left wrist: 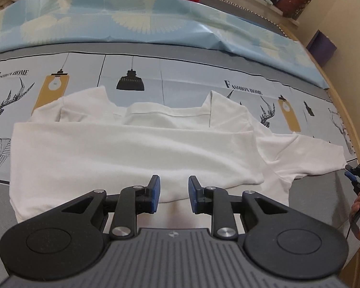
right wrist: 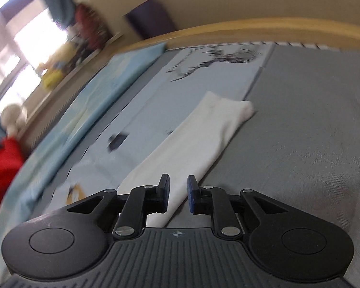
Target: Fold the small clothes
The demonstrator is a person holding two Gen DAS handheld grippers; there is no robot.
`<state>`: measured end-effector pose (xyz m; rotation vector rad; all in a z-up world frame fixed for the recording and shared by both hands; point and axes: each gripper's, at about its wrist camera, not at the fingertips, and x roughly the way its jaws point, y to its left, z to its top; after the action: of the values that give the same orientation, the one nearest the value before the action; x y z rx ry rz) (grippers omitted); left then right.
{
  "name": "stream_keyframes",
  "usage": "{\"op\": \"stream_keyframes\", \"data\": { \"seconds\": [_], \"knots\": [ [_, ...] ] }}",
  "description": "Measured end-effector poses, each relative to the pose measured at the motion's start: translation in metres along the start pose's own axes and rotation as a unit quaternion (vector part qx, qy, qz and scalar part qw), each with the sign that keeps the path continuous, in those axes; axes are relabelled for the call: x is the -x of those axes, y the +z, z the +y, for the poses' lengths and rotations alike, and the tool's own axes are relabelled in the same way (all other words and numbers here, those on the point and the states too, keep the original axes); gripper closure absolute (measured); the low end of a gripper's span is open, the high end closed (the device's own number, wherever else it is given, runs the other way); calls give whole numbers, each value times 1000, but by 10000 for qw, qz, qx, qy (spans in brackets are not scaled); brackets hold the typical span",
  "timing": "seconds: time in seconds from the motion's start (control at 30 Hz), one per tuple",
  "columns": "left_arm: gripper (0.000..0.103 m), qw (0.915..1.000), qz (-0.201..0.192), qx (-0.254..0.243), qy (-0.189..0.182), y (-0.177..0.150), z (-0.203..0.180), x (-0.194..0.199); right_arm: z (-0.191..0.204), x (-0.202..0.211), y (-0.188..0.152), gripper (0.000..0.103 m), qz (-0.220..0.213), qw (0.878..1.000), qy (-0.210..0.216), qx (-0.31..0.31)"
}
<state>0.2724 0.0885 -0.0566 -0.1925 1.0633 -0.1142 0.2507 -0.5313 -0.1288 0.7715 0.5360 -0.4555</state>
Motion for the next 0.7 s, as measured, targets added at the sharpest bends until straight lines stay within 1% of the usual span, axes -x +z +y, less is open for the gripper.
{"op": "stream_keyframes", "data": {
  "seconds": [0.07,0.1,0.27,0.37,0.4,0.47,0.57,0.6,0.7],
  "knots": [
    [75,10000,6,-3,33,0,2,-2,-14,-14,4,73,-67,9994,-35,-332],
    [75,10000,18,-5,59,0,4,-2,-21,-21,5,71,-81,9987,-53,-493],
    [75,9998,46,-4,182,0,17,-3,-42,-42,1,72,-274,9939,-163,-1058],
    [75,9996,34,79,259,1,29,0,-44,-47,-3,72,-500,9926,-103,-1103],
    [75,9996,24,105,275,2,33,1,-42,-49,-4,77,-561,9927,-92,-1064],
    [75,9995,-15,163,283,4,41,6,-39,-52,-4,101,-598,9924,-9,-1080],
    [75,9991,-106,299,292,8,58,16,-27,-45,-3,101,-884,9907,-21,-1033],
    [75,9988,-131,356,300,9,64,19,-17,-41,-1,101,-969,9911,-100,-913],
    [75,9974,-233,584,342,14,86,29,28,-25,1,101,-1261,9912,-383,-149]
  ]
}}
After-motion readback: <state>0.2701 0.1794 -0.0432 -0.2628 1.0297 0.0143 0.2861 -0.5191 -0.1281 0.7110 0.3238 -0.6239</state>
